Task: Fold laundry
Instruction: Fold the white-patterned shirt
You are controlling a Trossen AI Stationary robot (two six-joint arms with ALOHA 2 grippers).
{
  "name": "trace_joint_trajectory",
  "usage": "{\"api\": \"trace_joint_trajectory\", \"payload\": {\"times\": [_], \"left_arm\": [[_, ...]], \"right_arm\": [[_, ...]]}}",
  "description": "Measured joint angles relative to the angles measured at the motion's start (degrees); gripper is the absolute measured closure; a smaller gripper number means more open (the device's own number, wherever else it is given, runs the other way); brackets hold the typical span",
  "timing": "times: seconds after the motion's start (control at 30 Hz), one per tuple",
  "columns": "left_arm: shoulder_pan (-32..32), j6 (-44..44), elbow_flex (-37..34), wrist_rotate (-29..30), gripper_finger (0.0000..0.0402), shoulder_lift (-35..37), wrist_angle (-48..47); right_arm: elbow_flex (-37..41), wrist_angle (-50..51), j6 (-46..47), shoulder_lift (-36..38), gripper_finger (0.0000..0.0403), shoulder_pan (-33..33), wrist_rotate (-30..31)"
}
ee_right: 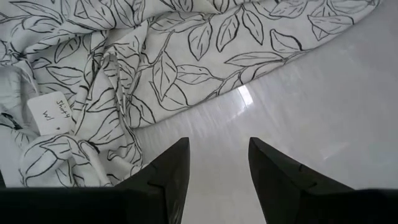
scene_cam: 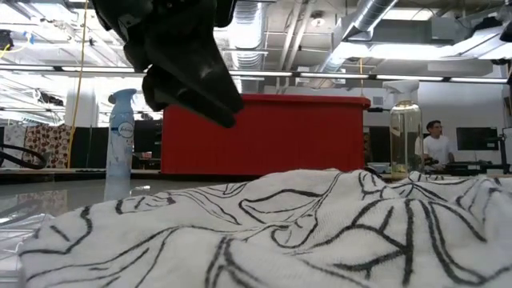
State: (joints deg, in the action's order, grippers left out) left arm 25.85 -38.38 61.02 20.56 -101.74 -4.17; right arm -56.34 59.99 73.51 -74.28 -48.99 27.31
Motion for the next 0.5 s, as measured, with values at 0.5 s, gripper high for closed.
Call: {"api": "trace_joint_trajectory", "payload": {"times": [0.5], "left_arm": [[-0.09,1.51,0.00,-2.06,0.0262,-8.06,5.50]], "right_arm": [[-0.02,-1.33,0.03,0.04,0.0213,0.00,-0.22]]}}
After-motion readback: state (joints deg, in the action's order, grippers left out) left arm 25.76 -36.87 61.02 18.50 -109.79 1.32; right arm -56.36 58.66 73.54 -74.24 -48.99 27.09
